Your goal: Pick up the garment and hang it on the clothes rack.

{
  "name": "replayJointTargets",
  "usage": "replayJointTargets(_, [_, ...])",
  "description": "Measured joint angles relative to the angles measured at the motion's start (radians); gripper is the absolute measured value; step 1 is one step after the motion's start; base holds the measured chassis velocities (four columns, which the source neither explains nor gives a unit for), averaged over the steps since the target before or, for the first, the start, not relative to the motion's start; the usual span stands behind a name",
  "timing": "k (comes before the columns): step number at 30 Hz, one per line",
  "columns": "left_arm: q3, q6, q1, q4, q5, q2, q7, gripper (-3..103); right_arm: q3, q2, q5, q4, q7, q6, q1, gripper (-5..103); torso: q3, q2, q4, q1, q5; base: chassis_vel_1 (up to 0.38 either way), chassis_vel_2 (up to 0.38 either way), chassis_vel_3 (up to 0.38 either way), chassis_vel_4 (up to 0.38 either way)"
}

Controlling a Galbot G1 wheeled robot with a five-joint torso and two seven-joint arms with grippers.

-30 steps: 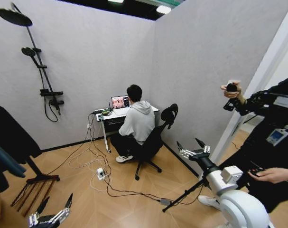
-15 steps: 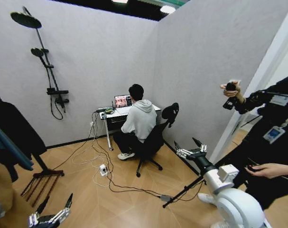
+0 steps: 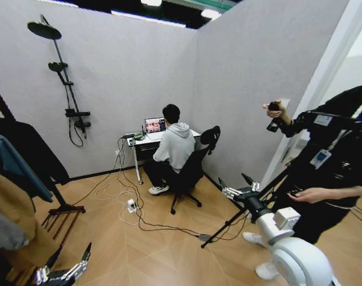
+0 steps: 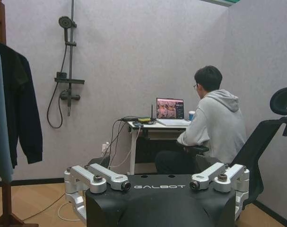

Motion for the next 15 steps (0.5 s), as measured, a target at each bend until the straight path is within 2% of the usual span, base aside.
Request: replayJointTargets(15, [0.0, 0.0, 0.0, 0.0, 0.0, 0.0, 0.0, 100, -0.016, -0.01, -0.001, -0.01, 0.002, -0.001, 0.019, 100, 0.0, 0.0, 0.0003, 0.0, -0.0002, 0.24, -0.124, -0.127, 0.246])
